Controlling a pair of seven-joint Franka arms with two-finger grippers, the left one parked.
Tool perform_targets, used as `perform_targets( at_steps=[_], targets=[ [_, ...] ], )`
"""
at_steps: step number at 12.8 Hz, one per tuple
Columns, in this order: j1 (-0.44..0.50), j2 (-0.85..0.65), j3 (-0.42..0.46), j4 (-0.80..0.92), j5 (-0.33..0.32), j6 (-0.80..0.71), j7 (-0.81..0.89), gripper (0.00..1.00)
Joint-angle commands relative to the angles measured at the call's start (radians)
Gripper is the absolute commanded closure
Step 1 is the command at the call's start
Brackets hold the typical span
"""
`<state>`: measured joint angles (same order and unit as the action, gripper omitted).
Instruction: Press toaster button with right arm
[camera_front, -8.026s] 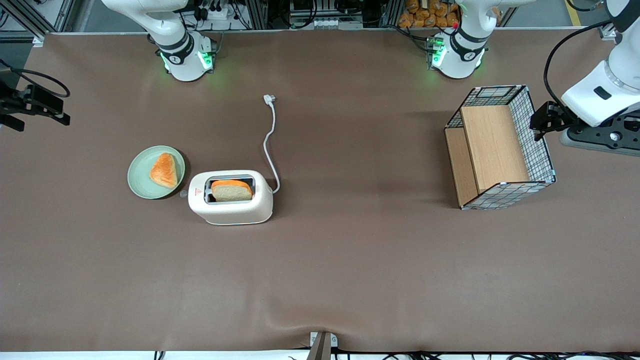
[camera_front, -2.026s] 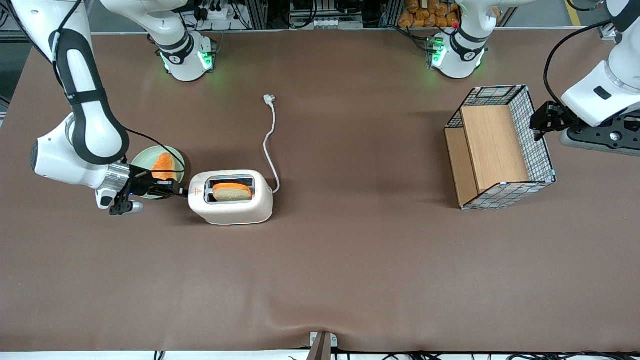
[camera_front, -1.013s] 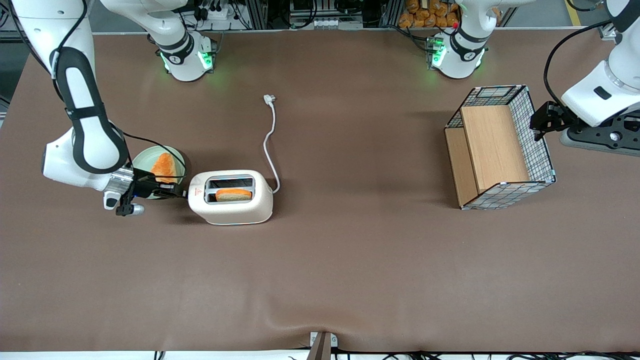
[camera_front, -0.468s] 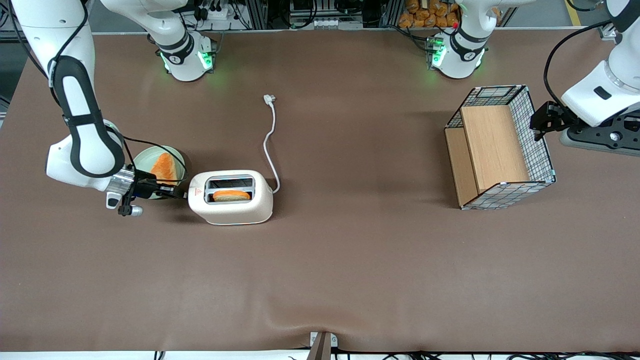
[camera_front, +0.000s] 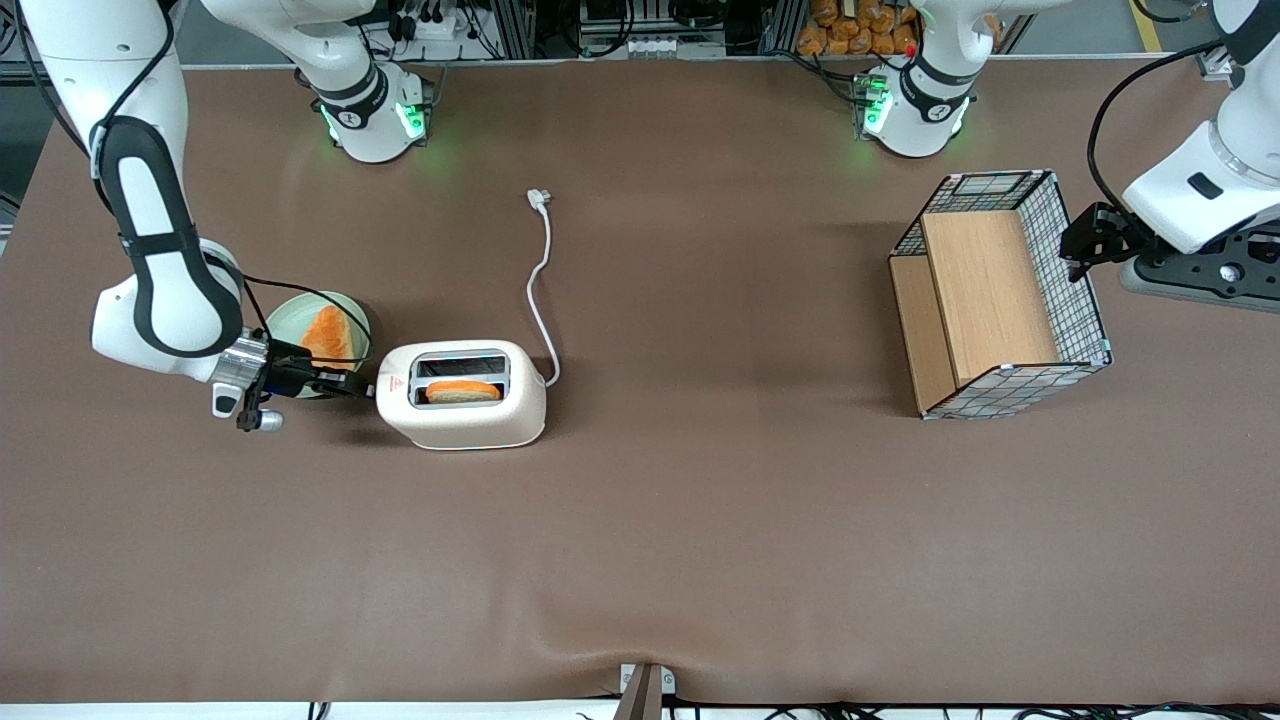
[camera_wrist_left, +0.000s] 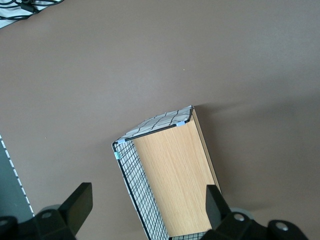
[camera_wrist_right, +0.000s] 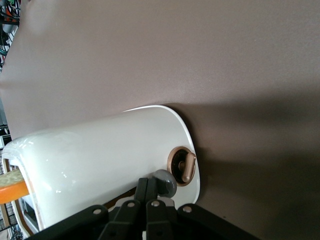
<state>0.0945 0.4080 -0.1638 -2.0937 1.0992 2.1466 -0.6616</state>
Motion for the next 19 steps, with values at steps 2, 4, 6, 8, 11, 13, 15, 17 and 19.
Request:
perform_targets(
  at_steps=[2,4,6,8,11,13,15,17,19],
  targets=[
    [0.013,0.077,0.02,-0.011,0.03,0.033,-0.047,1.0],
    [0.011,0.063,0.018,0.007,0.027,0.032,-0.003,1.0],
    [0.002,0.026,0.018,0.007,0.011,0.03,0.032,1.0],
    [0.002,-0.001,0.02,0.01,-0.011,0.019,0.066,1.0],
    [0.002,-0.066,0.02,0.012,-0.109,0.015,0.164,1.0],
    [0.001,-0.11,0.02,0.024,-0.209,-0.014,0.25,1.0],
    [-0.021,-0.133,0.02,0.04,-0.229,-0.06,0.27,1.0],
    [-0.032,-0.152,0.021,0.046,-0.278,-0.067,0.27,1.0],
    [-0.042,-0.172,0.035,0.05,-0.317,-0.071,0.272,1.0]
  ],
)
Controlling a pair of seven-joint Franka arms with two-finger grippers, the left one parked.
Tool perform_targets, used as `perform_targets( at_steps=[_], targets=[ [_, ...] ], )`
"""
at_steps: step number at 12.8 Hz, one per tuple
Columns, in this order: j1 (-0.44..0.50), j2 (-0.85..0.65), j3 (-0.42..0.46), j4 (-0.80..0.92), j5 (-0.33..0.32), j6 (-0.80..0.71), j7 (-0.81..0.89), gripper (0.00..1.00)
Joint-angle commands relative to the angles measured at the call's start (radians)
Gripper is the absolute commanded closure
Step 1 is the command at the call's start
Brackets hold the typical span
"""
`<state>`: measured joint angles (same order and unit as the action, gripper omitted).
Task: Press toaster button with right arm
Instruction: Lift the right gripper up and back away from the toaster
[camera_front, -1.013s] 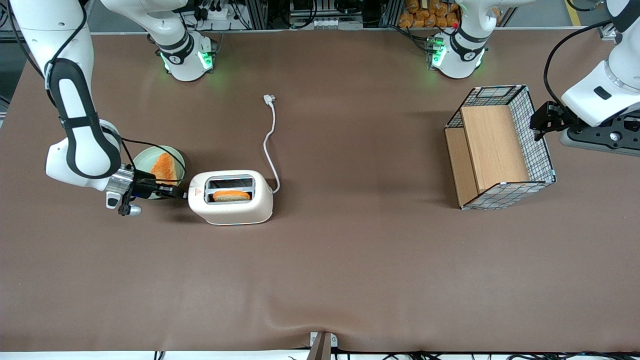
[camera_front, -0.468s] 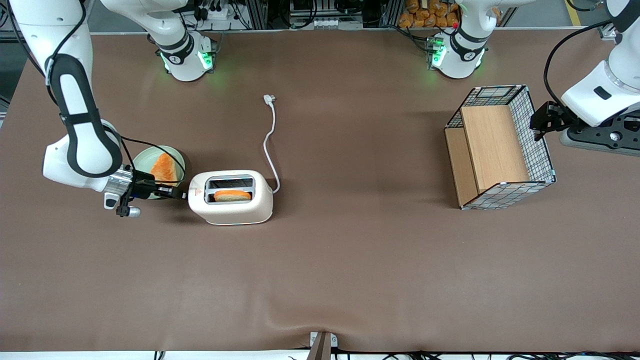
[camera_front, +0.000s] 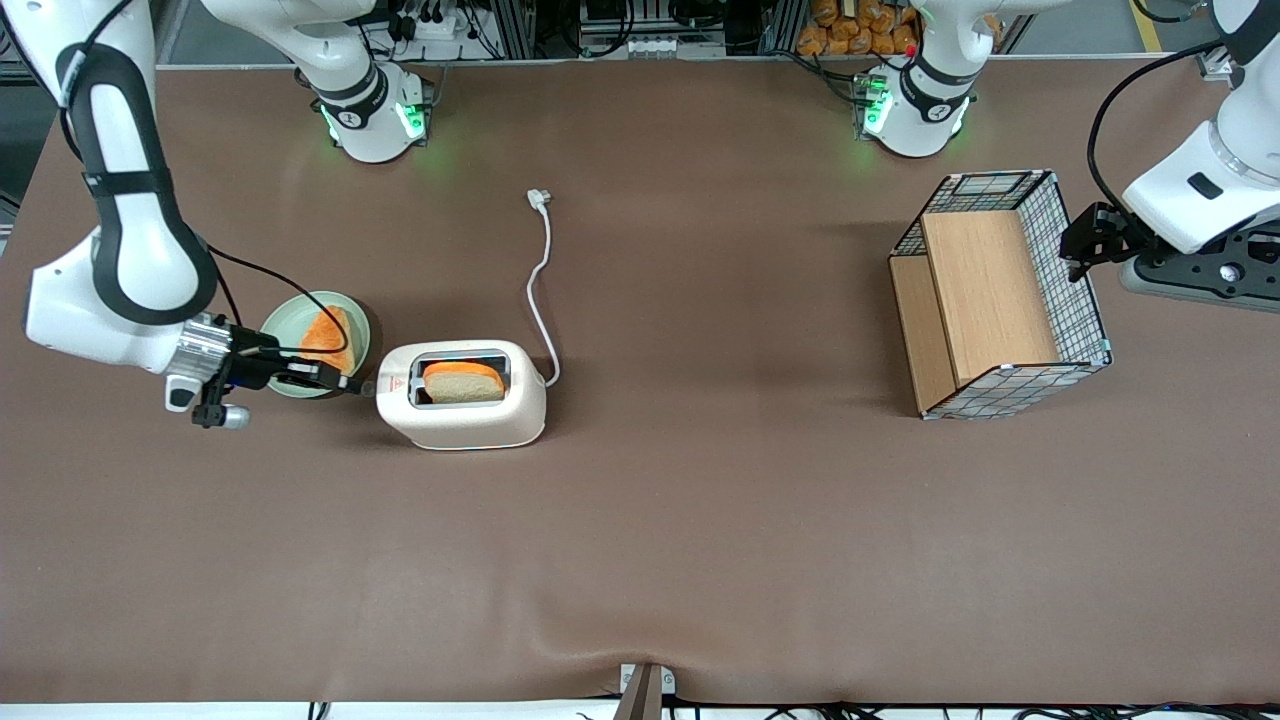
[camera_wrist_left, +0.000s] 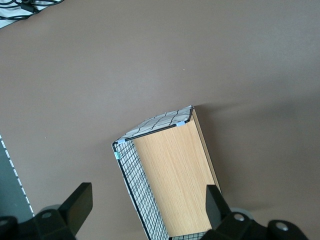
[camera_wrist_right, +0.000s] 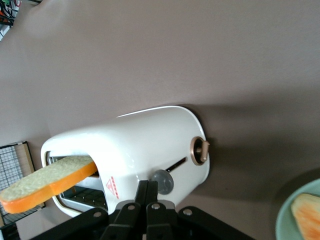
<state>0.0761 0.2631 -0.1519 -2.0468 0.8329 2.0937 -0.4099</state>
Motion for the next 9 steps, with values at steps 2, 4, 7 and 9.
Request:
perform_targets(
  at_steps=[2,4,7,9],
  targets=[
    [-0.047,-0.062,0.054,0.016,-0.107,-0.053,0.089,1.0],
    [-0.048,-0.103,0.055,0.062,-0.208,-0.128,0.181,1.0],
    [-0.056,-0.156,0.055,0.144,-0.378,-0.223,0.195,1.0],
    [-0.056,-0.186,0.054,0.213,-0.487,-0.311,0.204,1.0]
  ],
)
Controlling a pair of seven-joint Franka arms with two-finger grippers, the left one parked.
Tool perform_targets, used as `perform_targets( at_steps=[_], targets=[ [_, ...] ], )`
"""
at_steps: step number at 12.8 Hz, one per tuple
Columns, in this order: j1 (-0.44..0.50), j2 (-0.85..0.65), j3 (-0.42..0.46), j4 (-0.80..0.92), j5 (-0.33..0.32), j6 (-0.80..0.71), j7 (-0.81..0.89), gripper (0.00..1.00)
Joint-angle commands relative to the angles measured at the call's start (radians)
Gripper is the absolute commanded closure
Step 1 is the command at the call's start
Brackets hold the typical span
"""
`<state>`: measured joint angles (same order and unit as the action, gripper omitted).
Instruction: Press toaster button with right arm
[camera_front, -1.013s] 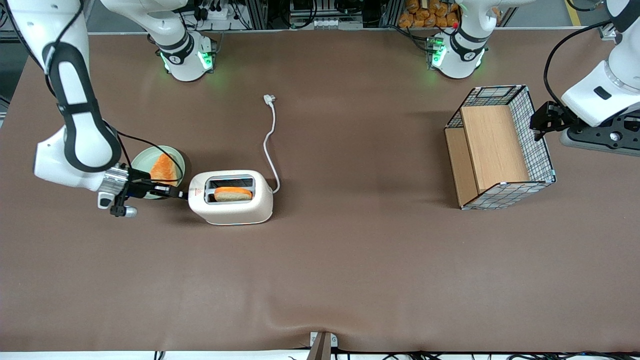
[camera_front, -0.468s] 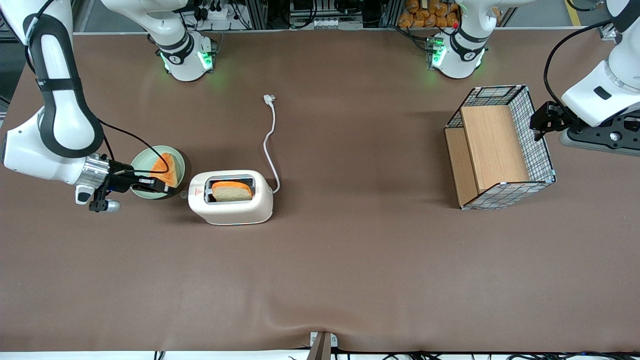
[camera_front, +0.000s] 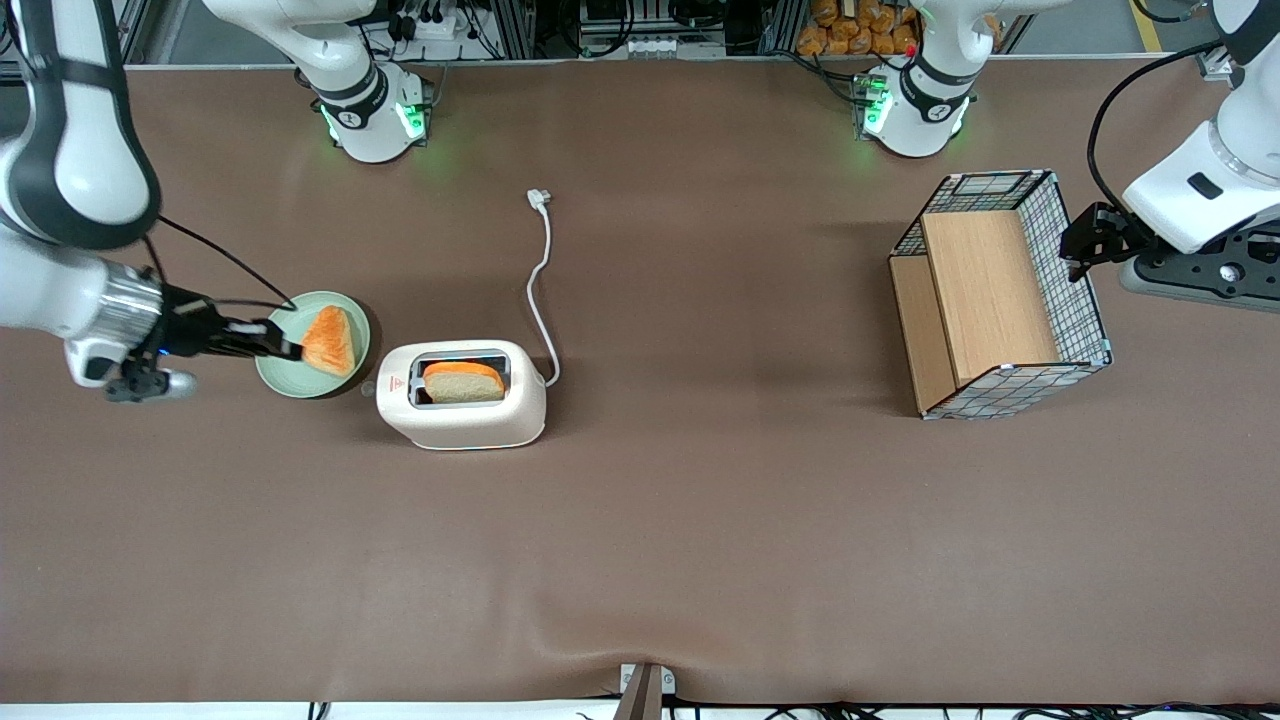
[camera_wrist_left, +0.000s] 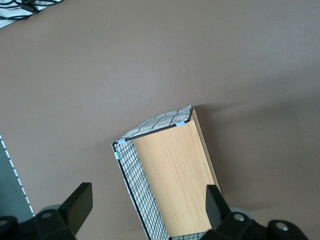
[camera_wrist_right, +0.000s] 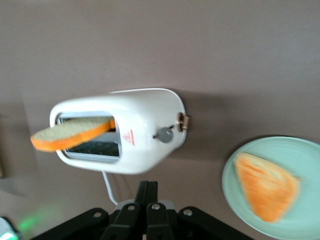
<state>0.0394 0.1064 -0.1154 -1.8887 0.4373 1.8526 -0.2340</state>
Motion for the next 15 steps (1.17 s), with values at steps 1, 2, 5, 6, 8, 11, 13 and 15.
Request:
perform_targets(
  at_steps=[1,2,5,6,8,11,13,15],
  targets=[
    [-0.019,-0.045,0.019,0.086,-0.136,-0.114,0.053,1.0],
    [-0.018,-0.057,0.019,0.121,-0.172,-0.162,0.076,1.0],
    [-0.016,-0.066,0.026,0.256,-0.28,-0.306,0.1,1.0],
    [-0.015,-0.066,0.026,0.293,-0.32,-0.337,0.105,0.94],
    [-0.013,-0.066,0.026,0.358,-0.342,-0.415,0.101,0.28],
    [-0.013,-0.068,0.026,0.413,-0.392,-0.441,0.093,0.0],
    [-0.013,-0.07,0.033,0.45,-0.42,-0.469,0.091,0.0],
    [-0.015,-0.076,0.02,0.483,-0.423,-0.469,0.094,0.0]
  ],
)
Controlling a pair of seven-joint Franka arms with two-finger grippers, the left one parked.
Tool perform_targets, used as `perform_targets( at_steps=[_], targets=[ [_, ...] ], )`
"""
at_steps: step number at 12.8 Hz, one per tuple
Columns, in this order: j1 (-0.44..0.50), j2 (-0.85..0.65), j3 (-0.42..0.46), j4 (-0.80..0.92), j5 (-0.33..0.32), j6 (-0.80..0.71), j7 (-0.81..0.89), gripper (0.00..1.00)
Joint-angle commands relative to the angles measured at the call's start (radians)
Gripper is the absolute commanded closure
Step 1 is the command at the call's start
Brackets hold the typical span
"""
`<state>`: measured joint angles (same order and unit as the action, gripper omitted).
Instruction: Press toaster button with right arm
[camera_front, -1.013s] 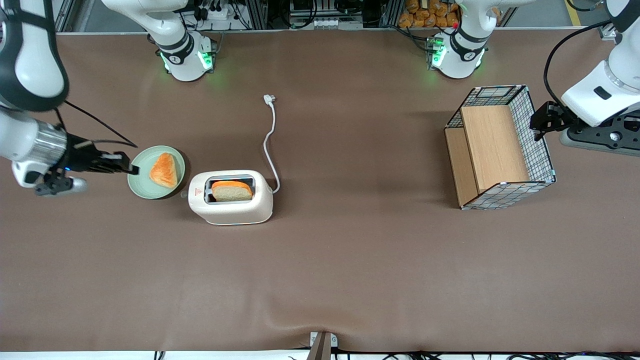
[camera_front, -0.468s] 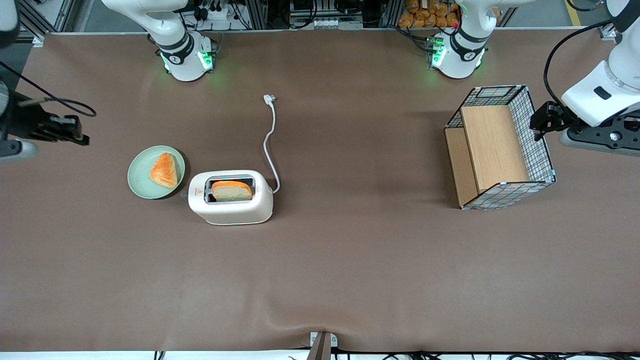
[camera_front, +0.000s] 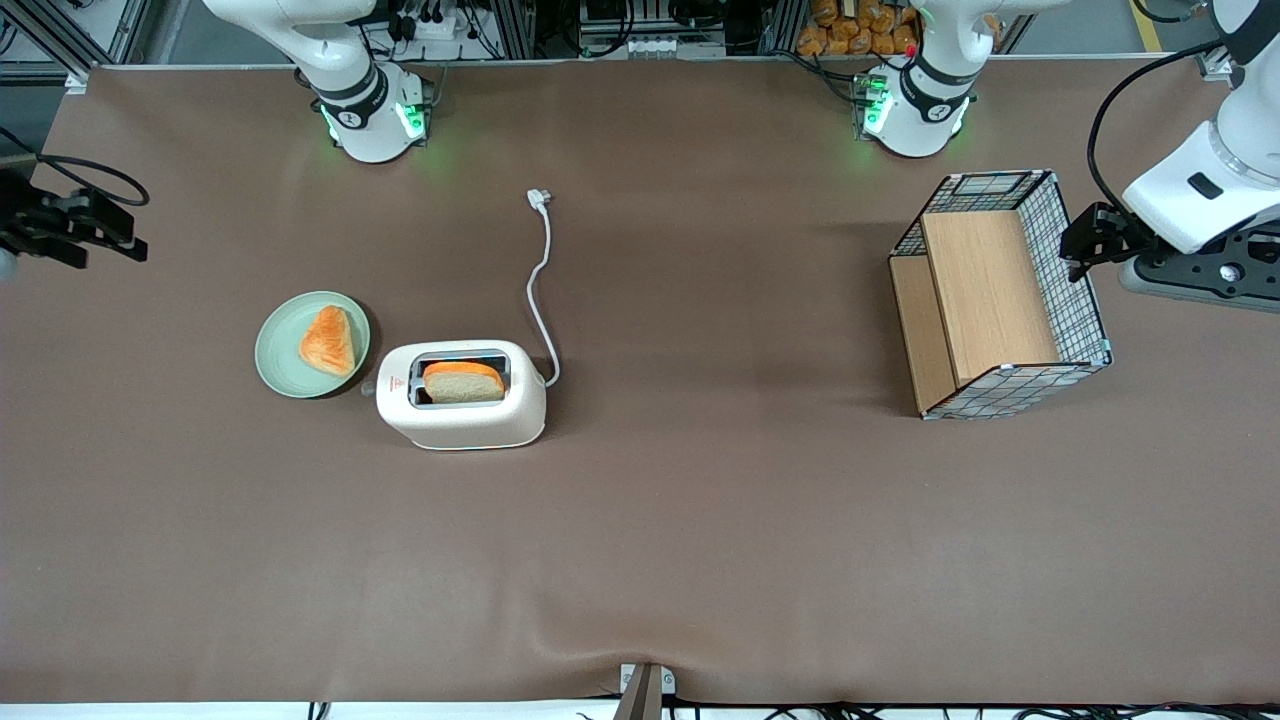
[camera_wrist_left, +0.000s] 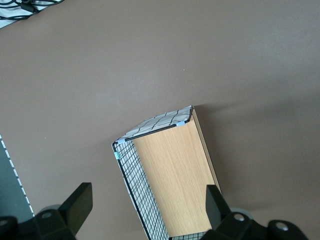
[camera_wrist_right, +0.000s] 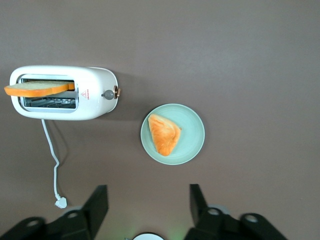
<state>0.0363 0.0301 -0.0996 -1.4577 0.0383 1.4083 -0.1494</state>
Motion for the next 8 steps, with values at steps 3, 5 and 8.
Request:
perform_targets(
  at_steps=[3,5,8],
  targets=[
    [-0.013,-0.013,0.006,0.056,-0.029,-0.017,0.014,0.0],
    [-0.007,-0.016,0.008,0.056,-0.034,-0.003,0.014,0.0],
    [-0.009,-0.027,0.008,0.049,-0.032,0.006,0.008,0.0]
  ],
)
